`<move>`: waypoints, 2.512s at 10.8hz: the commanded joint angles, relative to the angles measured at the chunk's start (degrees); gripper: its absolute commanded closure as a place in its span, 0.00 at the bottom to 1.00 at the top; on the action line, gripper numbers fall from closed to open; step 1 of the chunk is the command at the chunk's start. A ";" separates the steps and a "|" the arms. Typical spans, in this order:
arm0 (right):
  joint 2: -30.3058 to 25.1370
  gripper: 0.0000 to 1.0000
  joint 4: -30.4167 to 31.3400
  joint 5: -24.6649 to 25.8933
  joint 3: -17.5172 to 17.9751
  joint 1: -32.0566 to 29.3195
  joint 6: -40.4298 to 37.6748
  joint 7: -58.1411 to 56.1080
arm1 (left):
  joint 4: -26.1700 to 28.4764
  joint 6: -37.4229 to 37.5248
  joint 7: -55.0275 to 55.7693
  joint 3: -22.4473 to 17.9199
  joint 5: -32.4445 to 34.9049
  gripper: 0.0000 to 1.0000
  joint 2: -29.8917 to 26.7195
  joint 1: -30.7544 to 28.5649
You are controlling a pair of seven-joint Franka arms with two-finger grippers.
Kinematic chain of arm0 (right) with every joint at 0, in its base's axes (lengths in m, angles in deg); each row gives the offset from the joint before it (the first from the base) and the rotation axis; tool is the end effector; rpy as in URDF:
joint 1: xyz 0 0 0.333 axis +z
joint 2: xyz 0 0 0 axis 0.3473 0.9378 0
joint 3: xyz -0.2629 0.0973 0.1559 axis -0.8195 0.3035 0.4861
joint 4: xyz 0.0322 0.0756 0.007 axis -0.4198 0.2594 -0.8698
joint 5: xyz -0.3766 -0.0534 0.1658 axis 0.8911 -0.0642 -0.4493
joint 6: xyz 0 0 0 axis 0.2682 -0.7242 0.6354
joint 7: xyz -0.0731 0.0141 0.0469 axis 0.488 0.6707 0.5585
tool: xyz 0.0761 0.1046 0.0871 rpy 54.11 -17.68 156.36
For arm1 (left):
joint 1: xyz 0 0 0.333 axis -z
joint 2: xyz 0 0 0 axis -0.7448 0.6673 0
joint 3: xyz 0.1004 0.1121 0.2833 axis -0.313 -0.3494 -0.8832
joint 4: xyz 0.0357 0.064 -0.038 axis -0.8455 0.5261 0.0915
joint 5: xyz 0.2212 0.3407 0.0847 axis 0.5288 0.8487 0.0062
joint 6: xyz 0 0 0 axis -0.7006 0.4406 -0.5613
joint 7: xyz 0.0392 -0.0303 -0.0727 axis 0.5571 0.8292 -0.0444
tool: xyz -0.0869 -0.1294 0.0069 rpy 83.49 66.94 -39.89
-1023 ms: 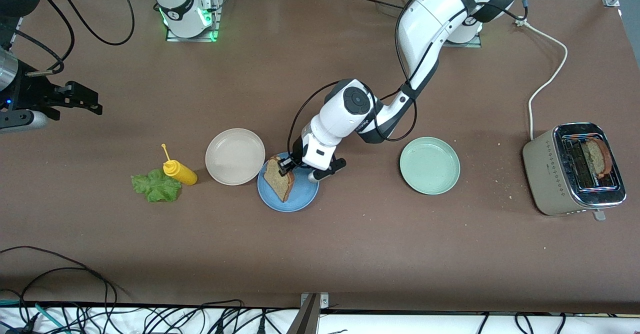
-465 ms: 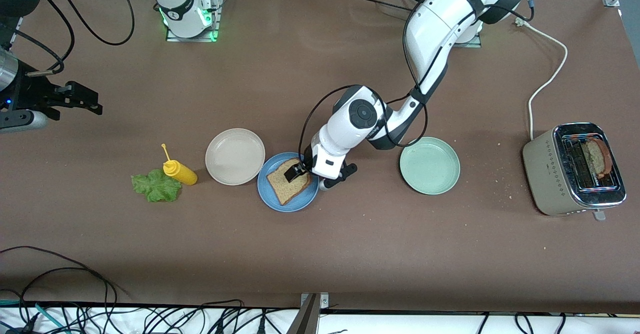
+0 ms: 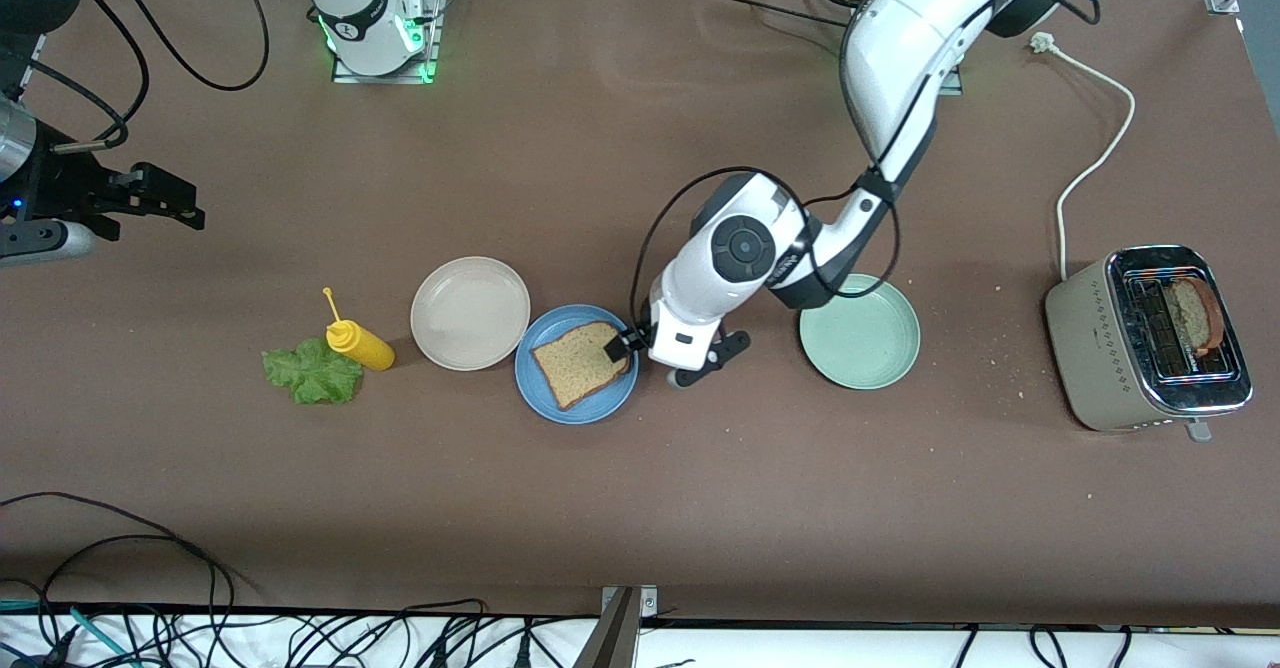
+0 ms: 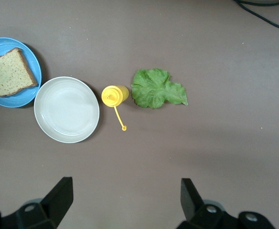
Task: Make sandwich in blue plate with both arms
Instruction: 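Raise the left gripper to the toaster while the right gripper reaches the lettuce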
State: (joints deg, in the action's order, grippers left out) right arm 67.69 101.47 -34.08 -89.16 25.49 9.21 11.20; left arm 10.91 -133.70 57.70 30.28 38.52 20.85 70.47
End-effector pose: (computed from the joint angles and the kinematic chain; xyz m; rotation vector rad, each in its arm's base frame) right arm 0.6115 0.0138 0.5381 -3.0954 -0.2070 0.0669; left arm 0.6360 -0.4829 0.2218 2.7072 0.8688 -0.1424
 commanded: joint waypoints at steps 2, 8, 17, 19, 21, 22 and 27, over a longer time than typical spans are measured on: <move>0.08 0.00 -0.75 -0.46 0.01 -0.77 -0.14 -1.11 | 1.15 17.57 -7.92 0.22 6.24 0.00 -9.69 -5.96; 1.13 0.00 -0.75 -0.46 -0.96 -2.53 0.55 -2.51 | 0.97 39.11 -37.54 0.22 6.24 0.00 -23.06 -19.93; 8.95 0.00 -0.57 0.42 -0.69 -2.00 2.76 -2.34 | 1.32 46.79 -64.98 0.40 6.15 0.04 -29.75 -36.38; 11.75 0.00 -0.74 0.69 -0.60 -1.65 3.28 -2.51 | 1.24 46.35 -66.67 0.31 6.06 0.01 -29.75 -37.71; 15.09 0.00 -0.74 1.04 -0.69 -1.74 6.26 -2.60 | 1.24 46.35 -67.81 0.31 6.06 0.01 -29.67 -38.76; 16.24 0.00 -0.75 1.04 -0.69 -1.74 7.49 -2.51 | 1.24 46.35 -67.90 0.31 6.15 0.01 -29.75 -38.85; 22.31 0.00 2.58 0.95 -0.78 -1.56 19.68 -4.34 | 1.32 46.35 -67.90 0.31 6.24 0.03 -29.40 -39.12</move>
State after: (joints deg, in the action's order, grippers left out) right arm 88.06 102.07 -33.54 -89.81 23.75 23.05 9.22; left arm 10.86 -87.22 -8.57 30.00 43.73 -7.32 32.02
